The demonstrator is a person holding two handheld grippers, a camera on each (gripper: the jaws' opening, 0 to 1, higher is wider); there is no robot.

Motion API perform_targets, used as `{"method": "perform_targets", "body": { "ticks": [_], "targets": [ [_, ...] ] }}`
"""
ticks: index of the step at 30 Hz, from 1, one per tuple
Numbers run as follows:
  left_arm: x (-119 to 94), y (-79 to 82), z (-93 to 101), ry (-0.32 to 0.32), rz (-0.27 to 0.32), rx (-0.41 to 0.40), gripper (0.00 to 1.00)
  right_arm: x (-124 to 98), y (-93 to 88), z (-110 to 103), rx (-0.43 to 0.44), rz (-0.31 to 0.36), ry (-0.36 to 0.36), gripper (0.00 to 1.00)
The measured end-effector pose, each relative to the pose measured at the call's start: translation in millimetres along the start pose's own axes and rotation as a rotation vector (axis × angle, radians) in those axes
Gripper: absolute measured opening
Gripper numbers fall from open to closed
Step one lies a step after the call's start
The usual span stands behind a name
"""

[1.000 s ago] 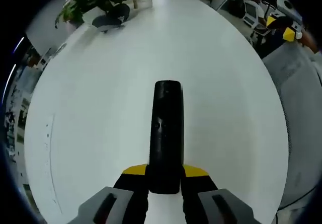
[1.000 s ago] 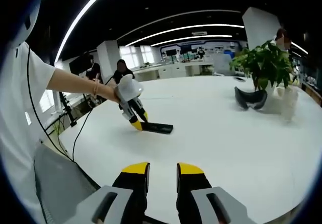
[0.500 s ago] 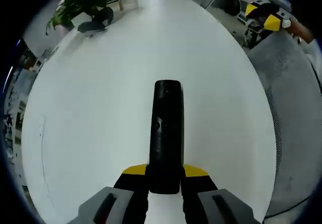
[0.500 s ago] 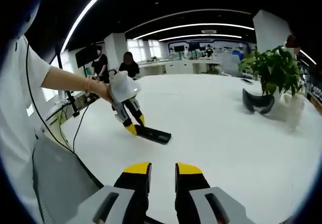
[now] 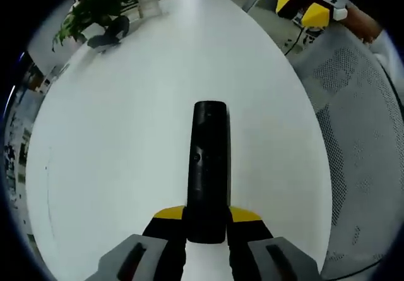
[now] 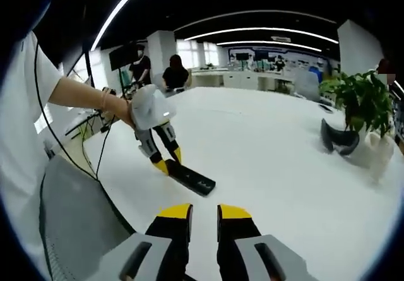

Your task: Press the specified remote control buttons in sequence, fully releasing each button before pressing the next.

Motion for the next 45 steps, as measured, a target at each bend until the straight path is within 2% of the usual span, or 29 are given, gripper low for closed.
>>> {"method": "perform_targets", "body": {
  "ticks": [19,23,27,38,45],
  "targets": [
    [-2.0,-7.3,48.2,0.002,-0.008,0.001,0.22,9.1,-5.6,-18.8,-0.118,-0.071,0.067,0.09],
    [-2.1,-8.8,57.8,0.003,-0.001,-0.013,0.22,14.4,-14.3,-27.4,-0.141,-0.124,0.131,0.09],
    [-1.9,-9.8,66.8,0.006,0.0,-0.017,0.22,20.6,-21.8,-34.6,-0.2,-0.171,0.172,0.08],
    [-2.3,-12.8,81.5,0.001,-0.01,-0.018,0.22,36.0,-27.0,-40.8,-0.328,-0.232,0.234,0.04],
    [-2.5,-14.2,88.5,0.001,-0.015,-0.022,0.22,49.8,-24.9,-41.9,-0.38,-0.243,0.264,0.01]
  ]
}}
Point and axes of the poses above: the point that each gripper's makers call its tool centre point, and the gripper's own axes: x roughly forward along the fingers, z roughly to its right, y roughly out of its top, the point moved 1 cm from there along -x, roughly backward along the fingers, and after that the axes turned 7 degrees about -x, right-handed, at the moved point
